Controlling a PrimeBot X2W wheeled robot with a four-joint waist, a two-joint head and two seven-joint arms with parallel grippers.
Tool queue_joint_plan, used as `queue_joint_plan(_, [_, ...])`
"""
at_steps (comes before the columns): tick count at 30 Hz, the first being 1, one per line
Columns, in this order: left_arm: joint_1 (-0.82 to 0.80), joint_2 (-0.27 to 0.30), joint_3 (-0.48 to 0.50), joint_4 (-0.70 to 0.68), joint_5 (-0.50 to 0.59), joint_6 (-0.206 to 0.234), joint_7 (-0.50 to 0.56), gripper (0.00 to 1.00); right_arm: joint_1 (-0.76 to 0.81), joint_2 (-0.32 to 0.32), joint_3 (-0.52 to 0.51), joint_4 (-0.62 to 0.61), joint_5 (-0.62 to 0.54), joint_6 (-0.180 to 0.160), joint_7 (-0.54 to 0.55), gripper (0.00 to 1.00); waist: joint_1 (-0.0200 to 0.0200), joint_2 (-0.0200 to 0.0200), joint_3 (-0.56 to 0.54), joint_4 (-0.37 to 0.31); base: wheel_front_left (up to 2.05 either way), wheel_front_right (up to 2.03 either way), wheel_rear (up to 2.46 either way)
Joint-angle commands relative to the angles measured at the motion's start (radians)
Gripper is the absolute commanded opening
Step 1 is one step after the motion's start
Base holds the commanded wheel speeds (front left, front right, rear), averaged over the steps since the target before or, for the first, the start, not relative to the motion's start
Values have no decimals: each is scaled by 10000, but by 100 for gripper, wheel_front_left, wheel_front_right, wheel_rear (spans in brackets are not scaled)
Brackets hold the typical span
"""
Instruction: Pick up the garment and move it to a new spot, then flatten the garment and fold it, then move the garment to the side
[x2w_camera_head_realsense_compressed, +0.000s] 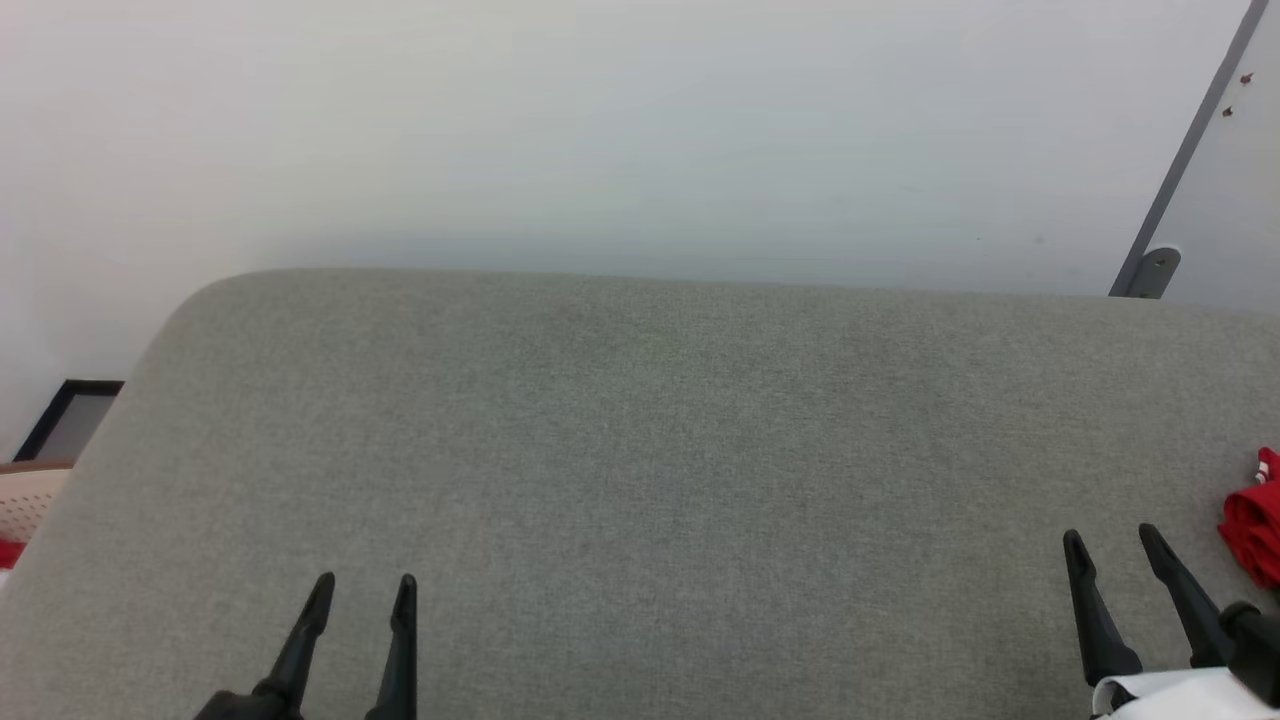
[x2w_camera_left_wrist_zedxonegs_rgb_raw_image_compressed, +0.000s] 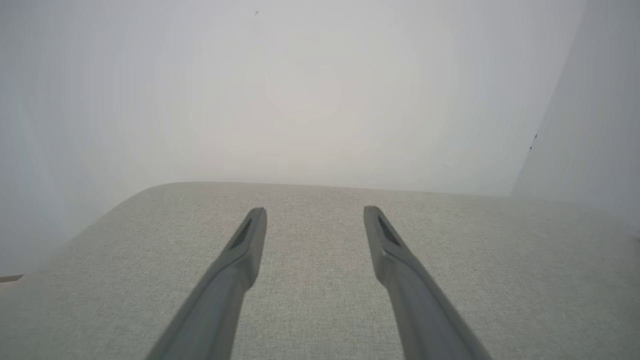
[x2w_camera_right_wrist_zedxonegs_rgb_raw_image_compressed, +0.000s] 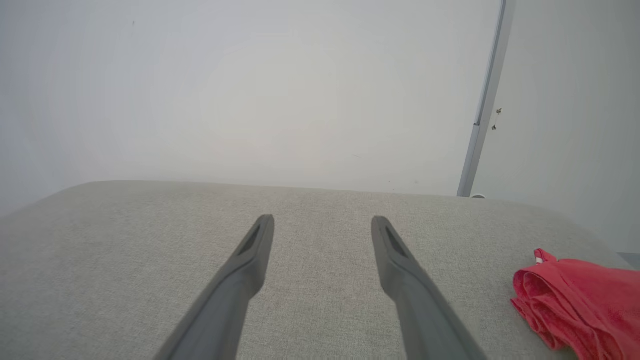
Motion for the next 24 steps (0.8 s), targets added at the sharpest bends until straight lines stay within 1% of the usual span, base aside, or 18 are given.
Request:
queue_joint_plan(1, [106,-23,32,-65,18,-38,4,100,159,55,-88,-113,-5,-17,-43,100,0,0,8,11,0,0,0])
queue_joint_plan(8, [193,-84,16,-208,-2,-38,4,100,594,286,-451,-524,-83,-17,8,100,0,0,54,56,0,0,0])
queue_joint_plan(23, [107,-140,102,-115,-70,-38,4,100,704,426,-471,-878,-15,-17,209,100,0,0,144,61,0,0,0])
queue_joint_plan(24, [146,-145,87,-77,-57,2,-2,0,569,399,-451,-814,-25,2,186,0,1,0,142,59,0,0,0])
